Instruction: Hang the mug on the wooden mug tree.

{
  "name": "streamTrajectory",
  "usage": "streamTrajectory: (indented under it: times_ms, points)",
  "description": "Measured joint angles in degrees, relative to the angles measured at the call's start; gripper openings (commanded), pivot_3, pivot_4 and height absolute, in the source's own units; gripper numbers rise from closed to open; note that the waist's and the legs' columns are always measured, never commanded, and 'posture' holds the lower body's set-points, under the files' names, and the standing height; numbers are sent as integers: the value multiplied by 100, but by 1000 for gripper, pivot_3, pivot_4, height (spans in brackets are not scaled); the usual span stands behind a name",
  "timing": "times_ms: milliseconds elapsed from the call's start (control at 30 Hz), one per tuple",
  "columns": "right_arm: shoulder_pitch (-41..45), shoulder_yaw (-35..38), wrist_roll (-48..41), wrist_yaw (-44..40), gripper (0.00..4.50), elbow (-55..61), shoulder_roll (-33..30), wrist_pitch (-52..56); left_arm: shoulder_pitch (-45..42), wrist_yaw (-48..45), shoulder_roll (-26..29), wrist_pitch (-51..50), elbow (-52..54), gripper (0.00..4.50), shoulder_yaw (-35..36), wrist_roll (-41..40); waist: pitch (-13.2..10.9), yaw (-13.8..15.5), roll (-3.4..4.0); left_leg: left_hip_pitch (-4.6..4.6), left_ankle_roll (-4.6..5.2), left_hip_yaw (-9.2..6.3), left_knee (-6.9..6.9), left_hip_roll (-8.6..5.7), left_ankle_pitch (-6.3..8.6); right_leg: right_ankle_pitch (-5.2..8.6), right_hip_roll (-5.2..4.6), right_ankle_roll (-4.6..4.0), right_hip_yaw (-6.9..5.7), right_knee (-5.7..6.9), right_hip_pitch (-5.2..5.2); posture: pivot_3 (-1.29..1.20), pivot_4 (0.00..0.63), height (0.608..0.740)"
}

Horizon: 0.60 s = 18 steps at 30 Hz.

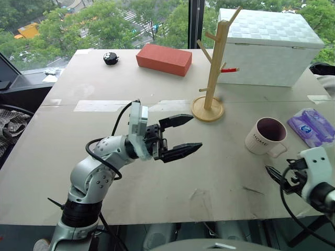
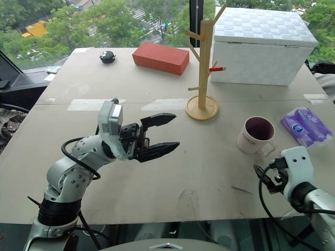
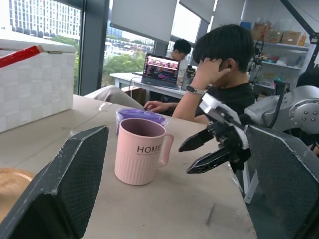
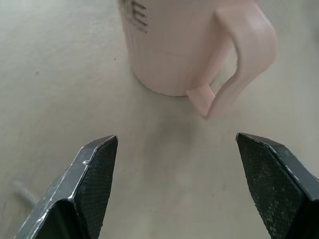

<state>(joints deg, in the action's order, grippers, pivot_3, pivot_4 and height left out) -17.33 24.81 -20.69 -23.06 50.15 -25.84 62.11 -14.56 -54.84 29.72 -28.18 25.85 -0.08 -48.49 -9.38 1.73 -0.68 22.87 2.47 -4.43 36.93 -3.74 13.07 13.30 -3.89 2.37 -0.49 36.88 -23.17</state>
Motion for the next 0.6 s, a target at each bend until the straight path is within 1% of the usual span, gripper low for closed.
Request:
streamTrajectory:
  times_ms: [33, 100, 167, 433, 467, 500, 533, 567, 600]
  points:
    - [93, -151, 177, 249, 3813, -155, 135, -169, 7, -34, 18, 7, -1, 4500, 3, 5, 0, -13, -1, 1, 0, -1, -2, 0, 0, 0, 0, -1, -2, 0, -1, 0, 150, 740]
    - [188, -252, 318, 479, 3813, -312, 259, -325, 20, -53, 39, 12, 0, 4500, 10, 7, 0, -13, 0, 3, -1, -1, -7, 0, 0, -12, 1, -21, -2, -1, -5, 0, 150, 740]
    - [318, -365, 485, 726, 3813, -442, 420, -549, 52, -41, 79, 12, 8, 4500, 28, 6, -1, -36, 2, 4, -3, -1, -14, 0, -1, -14, 2, -20, -1, -1, -10, 0, 150, 740]
    - [361, -594, 1029, 1222, 3813, -1122, 683, -1538, 175, 44, 145, 30, 71, 4500, 131, 79, -1, -95, 2, 1, -2, 0, -25, 0, -1, -14, 5, -17, 1, -5, -11, 0, 150, 740]
    - [386, -611, 1085, 1260, 3285, -1226, 715, -1662, 194, 45, 145, 37, 71, 4500, 131, 112, -1, -97, 2, -1, -2, 0, -25, 1, -1, -13, 7, -18, 1, -4, -10, 0, 150, 740]
    - [420, -621, 1119, 1301, 3250, -1291, 745, -1735, 202, 45, 143, 42, 71, 4500, 131, 117, -1, -97, 2, -2, -2, 0, -24, 2, -1, -13, 9, -18, 1, -4, -10, 0, 150, 740]
    - [503, -654, 1176, 1377, 2643, -1417, 807, -1862, 218, 47, 141, 52, 73, 4500, 131, 125, -1, -99, 2, -4, -2, 0, -24, 2, -1, -12, 10, -18, 2, -4, -10, 0, 150, 740]
    - [577, -702, 1231, 1428, 2264, -1534, 836, -1960, 233, 60, 134, 59, 84, 4500, 131, 131, -1, -101, 2, -4, -2, 0, -24, 3, -2, -12, 11, -19, 2, -3, -10, 0, 150, 740]
    - [658, -769, 1292, 1476, 2012, -1657, 858, -2057, 268, 88, 129, 63, 131, 4500, 130, 143, -1, -100, 3, -4, -2, 0, -24, 3, -2, -12, 10, -19, 2, -3, -10, 0, 150, 740]
